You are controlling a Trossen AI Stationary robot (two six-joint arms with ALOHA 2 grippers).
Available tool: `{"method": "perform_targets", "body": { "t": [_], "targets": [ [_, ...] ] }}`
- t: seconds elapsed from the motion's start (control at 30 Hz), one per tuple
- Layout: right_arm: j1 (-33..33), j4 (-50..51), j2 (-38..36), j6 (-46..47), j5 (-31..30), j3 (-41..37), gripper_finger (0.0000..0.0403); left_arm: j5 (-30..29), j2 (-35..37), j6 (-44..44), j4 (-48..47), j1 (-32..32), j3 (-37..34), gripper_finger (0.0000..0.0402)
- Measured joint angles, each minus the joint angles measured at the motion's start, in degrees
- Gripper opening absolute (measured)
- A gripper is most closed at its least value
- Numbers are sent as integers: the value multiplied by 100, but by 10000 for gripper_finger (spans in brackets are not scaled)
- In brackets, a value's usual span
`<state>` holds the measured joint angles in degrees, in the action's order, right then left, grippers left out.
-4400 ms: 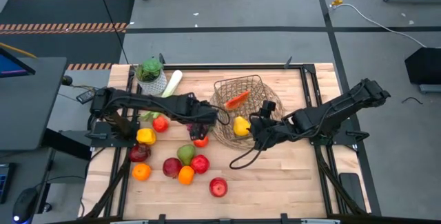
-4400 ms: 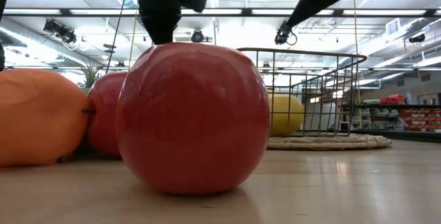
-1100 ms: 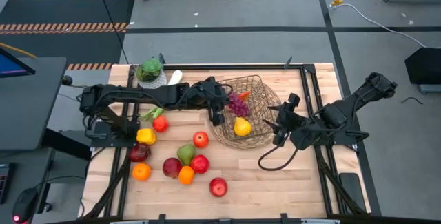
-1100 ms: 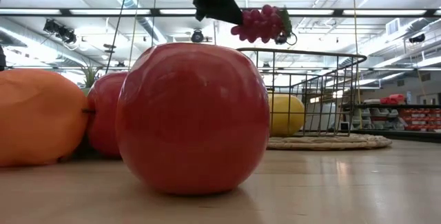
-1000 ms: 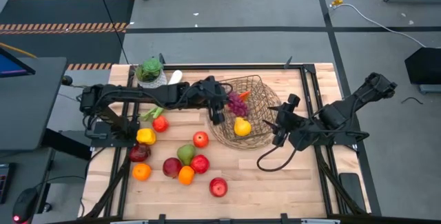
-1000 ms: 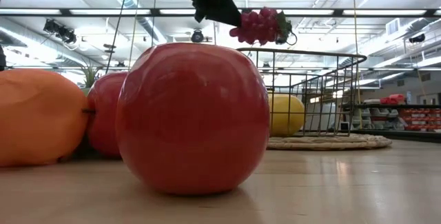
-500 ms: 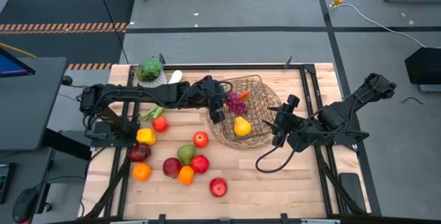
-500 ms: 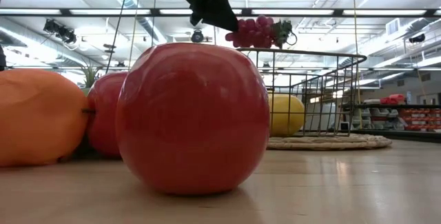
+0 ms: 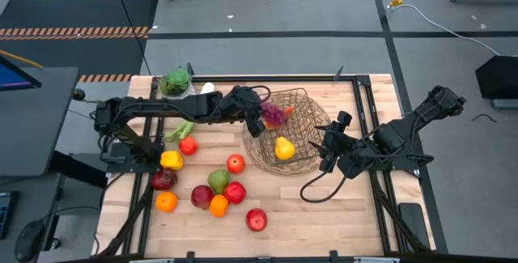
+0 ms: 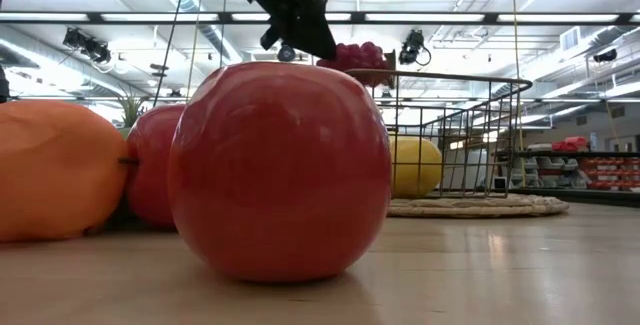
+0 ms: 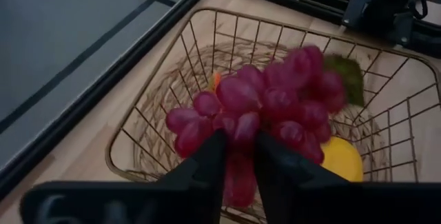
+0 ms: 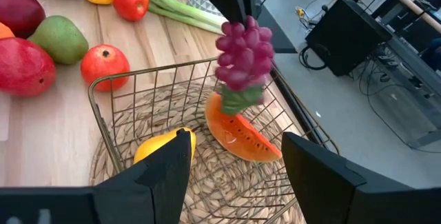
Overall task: Build produce basket
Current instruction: Put the purple grapes into the wire basket, then put the bottom right red apple into the wire basket
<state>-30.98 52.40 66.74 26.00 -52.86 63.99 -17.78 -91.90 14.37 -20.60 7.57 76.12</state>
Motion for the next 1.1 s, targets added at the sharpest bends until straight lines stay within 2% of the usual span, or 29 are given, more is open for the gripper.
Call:
{"method": "perform_targets", "body": {
  "t": [0.13, 0.4, 0.53, 0.8, 1.1],
  "targets": [
    [0, 0, 0, 0, 0, 0, 233, -4, 2, -1, -36, -1, 0, 112],
    [0, -2, 0, 2, 0, 0, 233, -26, 2, 11, -74, -83, 0, 244],
    [0, -2, 0, 2, 0, 0, 233, -43, 2, 108, -70, -78, 0, 285],
    [7, -132, 79, 11, 141, 0, 233, -41, 7, -402, -693, -148, 0, 300],
    [46, -1648, 1117, -1286, 1468, 0, 233, -41, 204, -431, -1876, -254, 0, 293]
  ]
}}
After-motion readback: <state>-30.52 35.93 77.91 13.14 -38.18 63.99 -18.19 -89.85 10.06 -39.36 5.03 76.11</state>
